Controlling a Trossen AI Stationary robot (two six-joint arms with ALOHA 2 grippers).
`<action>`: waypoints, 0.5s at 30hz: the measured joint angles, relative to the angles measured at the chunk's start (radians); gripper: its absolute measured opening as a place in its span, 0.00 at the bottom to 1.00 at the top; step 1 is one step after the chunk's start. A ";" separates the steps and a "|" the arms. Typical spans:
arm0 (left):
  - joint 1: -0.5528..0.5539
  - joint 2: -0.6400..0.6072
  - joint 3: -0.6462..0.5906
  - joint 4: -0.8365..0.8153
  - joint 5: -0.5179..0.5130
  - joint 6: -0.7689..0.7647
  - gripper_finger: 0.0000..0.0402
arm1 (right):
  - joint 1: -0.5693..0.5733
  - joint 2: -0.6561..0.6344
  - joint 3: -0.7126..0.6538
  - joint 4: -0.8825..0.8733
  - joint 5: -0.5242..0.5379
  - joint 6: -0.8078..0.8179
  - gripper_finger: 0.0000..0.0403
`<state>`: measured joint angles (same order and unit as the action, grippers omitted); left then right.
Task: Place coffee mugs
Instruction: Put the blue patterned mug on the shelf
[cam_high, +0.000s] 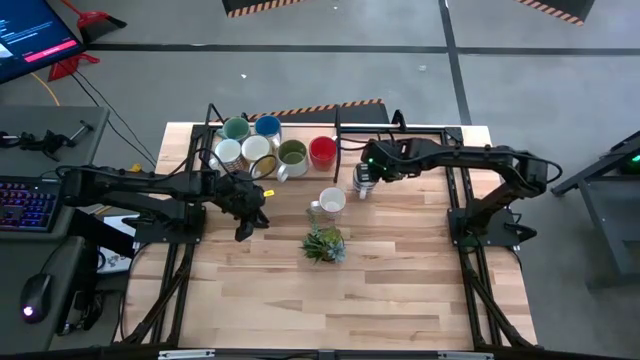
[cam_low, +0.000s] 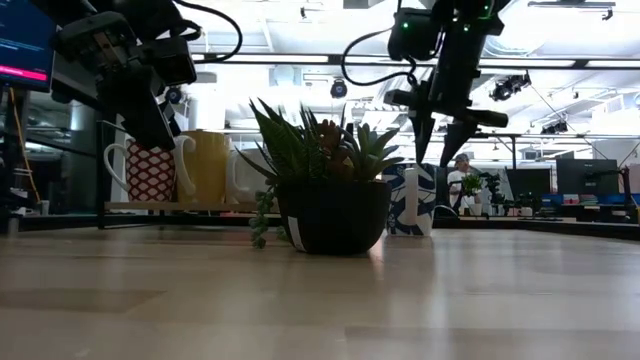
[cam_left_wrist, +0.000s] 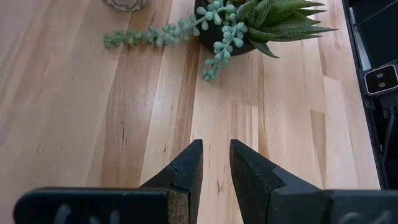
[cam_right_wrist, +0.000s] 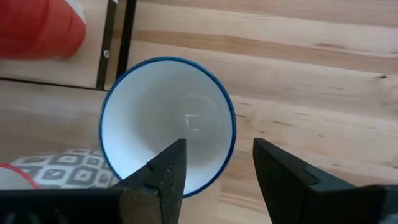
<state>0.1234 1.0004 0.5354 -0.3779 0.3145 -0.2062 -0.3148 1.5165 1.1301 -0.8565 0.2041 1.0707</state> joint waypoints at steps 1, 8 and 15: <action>0.000 0.000 0.000 0.000 0.000 0.000 0.18 | -0.002 0.005 0.000 0.001 -0.008 -0.012 0.41; 0.000 0.000 0.000 0.000 0.000 0.000 0.18 | -0.009 0.036 0.000 0.003 0.006 -0.040 0.41; 0.000 0.000 0.000 0.001 0.000 0.000 0.18 | -0.013 0.080 0.000 0.024 0.005 -0.068 0.41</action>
<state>0.1234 1.0004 0.5354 -0.3771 0.3145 -0.2062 -0.3279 1.5969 1.1305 -0.8330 0.2087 1.0030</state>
